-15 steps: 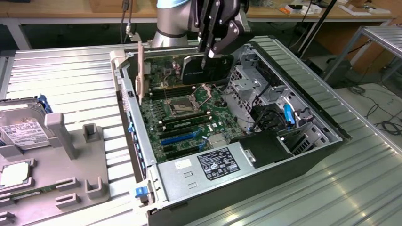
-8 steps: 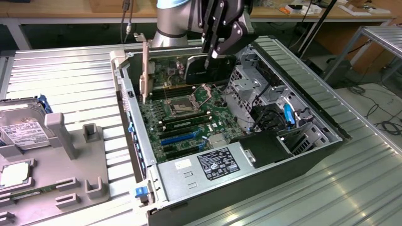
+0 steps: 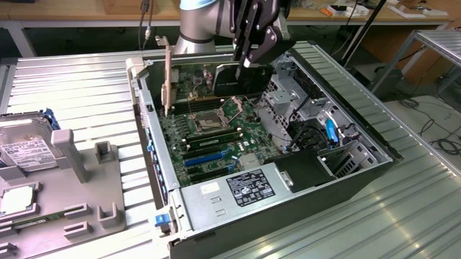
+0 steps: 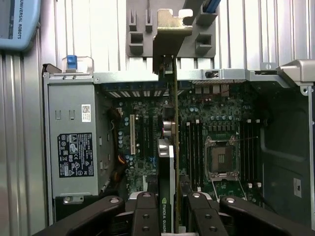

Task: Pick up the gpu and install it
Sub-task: 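Insert the gpu into the slot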

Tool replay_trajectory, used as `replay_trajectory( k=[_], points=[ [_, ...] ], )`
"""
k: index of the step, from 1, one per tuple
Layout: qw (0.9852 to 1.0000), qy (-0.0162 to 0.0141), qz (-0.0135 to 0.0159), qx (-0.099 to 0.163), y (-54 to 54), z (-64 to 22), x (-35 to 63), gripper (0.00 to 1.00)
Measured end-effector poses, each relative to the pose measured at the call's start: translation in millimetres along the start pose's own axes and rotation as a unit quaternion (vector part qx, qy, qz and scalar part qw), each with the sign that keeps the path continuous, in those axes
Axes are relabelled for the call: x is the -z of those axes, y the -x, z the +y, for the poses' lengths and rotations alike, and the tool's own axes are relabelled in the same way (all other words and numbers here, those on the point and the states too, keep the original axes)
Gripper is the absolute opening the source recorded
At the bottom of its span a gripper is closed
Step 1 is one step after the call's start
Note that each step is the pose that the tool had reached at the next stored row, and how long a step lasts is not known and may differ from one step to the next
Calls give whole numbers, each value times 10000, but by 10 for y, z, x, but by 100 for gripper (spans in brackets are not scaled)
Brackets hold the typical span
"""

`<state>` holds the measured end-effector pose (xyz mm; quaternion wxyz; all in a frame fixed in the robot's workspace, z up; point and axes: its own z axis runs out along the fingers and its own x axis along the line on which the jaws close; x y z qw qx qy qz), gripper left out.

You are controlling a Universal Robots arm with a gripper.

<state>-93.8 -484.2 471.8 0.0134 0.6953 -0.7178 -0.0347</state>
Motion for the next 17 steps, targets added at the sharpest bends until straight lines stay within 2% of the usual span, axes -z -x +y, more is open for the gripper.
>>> replay_trajectory(
  k=[7,17],
  points=[
    [10000,0,2,0,25,-38,-63,27],
    [10000,0,2,0,97,-229,-127,27]
  ],
)
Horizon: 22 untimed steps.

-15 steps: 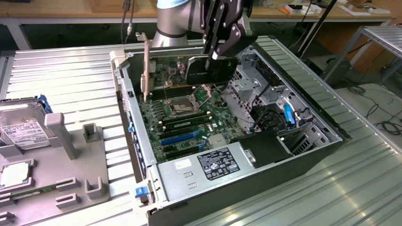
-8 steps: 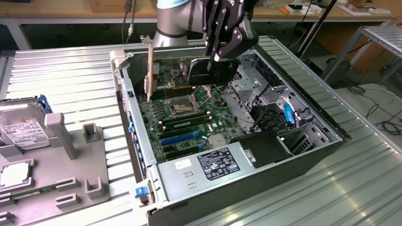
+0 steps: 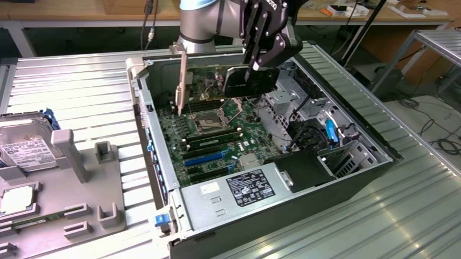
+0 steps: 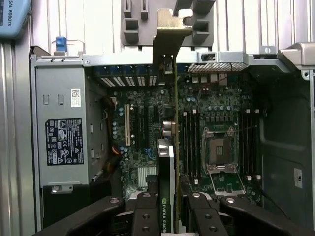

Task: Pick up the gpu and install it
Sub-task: 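Insert the gpu into the slot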

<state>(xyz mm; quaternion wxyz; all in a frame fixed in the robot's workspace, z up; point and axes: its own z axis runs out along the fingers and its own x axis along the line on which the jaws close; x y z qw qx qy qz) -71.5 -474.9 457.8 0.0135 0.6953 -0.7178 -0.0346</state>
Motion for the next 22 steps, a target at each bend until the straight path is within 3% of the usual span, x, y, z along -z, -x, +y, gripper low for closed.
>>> replay_trajectory(
  k=[22],
  points=[
    [10000,0,0,0,130,-325,-93,27]
  ],
)
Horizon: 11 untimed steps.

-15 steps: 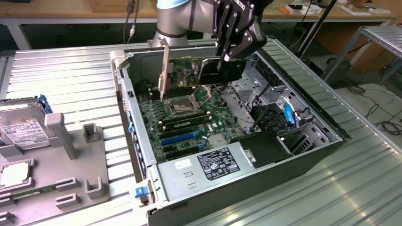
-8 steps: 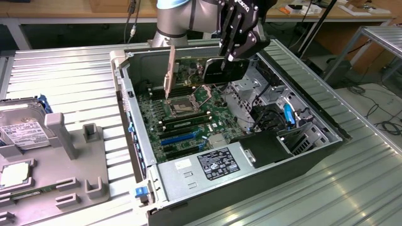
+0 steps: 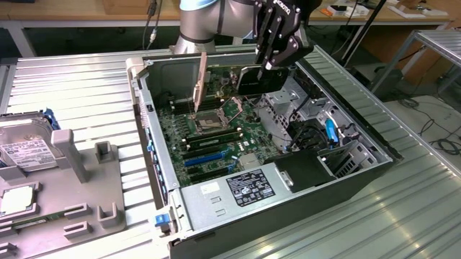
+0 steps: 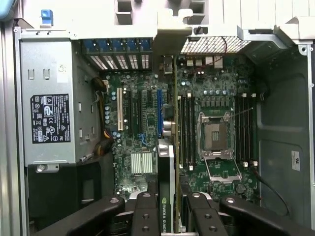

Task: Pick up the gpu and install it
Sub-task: 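Insert the gpu into the slot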

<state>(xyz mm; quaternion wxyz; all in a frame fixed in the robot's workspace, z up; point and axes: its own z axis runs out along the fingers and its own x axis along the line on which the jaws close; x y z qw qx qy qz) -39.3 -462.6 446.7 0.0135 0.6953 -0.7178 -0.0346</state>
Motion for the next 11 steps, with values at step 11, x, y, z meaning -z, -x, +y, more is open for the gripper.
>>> replay_trajectory(
  k=[11],
  points=[
    [10000,-10,0,0,53,-7,-122,27]
  ],
)
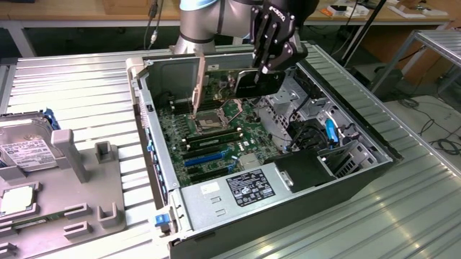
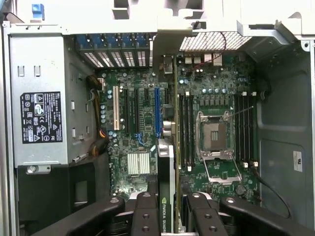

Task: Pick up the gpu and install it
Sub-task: 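Insert the gpu into the slot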

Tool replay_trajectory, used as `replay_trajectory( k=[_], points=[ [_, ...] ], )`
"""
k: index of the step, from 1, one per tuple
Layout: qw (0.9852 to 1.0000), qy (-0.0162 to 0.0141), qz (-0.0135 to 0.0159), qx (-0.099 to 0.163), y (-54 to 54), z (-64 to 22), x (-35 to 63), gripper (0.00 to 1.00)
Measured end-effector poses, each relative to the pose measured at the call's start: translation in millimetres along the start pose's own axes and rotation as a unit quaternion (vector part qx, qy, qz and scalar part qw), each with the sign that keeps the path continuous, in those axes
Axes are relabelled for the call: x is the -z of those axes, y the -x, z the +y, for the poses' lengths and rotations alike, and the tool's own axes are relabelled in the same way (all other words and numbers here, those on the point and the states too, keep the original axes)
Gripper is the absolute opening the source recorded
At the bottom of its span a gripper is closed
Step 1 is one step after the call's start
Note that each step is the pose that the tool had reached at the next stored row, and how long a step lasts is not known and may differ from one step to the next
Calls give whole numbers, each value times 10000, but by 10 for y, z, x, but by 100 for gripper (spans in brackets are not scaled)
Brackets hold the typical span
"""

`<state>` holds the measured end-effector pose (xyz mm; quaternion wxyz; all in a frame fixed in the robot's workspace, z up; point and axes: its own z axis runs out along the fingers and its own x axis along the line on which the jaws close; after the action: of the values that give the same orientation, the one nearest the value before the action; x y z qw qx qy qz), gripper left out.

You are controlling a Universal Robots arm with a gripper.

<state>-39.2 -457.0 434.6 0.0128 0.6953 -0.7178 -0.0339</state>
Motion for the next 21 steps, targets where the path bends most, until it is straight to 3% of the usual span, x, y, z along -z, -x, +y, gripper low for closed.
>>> replay_trajectory(
  k=[2,5,6,10,15,21],
  points=[
    [10000,-22,-1,1,14,-1,-17,27],
    [10000,-80,-3,3,28,-2,-42,27],
    [9999,-120,-4,4,31,-3,-58,27],
    [9999,-136,-3,3,36,3,-68,27],
    [9997,-227,-7,7,56,52,-132,27],
    [9995,-311,-10,10,79,79,-221,27]
  ],
)
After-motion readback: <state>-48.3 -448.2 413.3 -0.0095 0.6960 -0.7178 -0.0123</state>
